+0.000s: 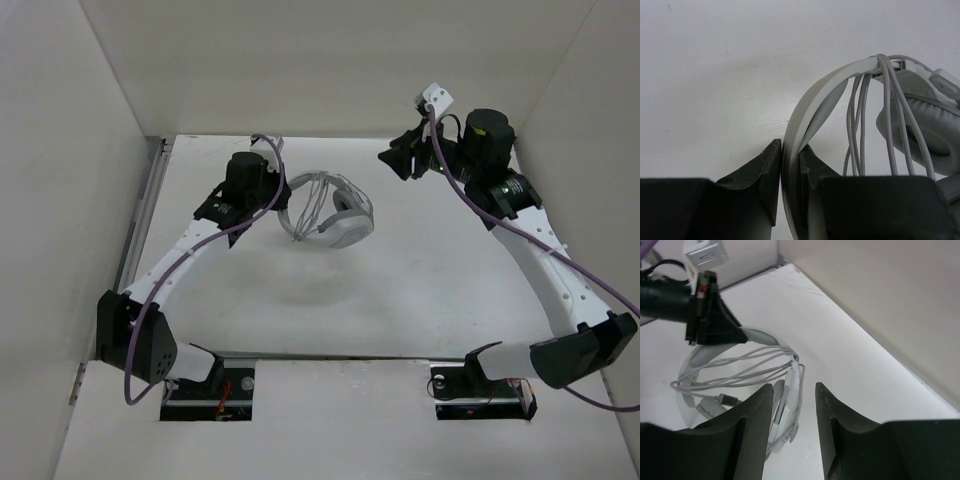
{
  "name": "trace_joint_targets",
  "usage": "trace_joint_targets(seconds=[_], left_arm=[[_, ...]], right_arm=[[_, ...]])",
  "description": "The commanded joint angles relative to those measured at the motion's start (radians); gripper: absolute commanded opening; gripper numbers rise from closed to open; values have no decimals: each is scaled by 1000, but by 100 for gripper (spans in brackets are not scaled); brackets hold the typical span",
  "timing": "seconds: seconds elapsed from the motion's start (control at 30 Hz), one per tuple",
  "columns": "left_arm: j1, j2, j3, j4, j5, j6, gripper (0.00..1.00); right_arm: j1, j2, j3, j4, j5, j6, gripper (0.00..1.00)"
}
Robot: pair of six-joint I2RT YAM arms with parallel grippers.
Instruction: Wrap the headphones
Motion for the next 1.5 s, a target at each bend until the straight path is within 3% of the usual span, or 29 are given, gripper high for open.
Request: trace_joint_targets(seconds=[0.0, 0.3, 0.77, 0.83, 1.47], left_arm=[[-30, 35, -13, 172, -52, -64, 1], [-92, 205, 5, 250, -116, -69, 2], [-173, 500, 232, 258, -227, -5, 14], [-187, 502, 237, 258, -248, 12, 23], [-152, 302, 73, 259, -288, 89, 40]], right_arm=[[-56, -67, -148, 278, 120, 127, 47], [-238, -216, -353, 424, 69, 252, 53], [-444, -428, -532, 463, -35, 319, 55], [-458, -448, -546, 463, -44, 321, 55], [-570, -563, -589, 449, -90, 371, 57]])
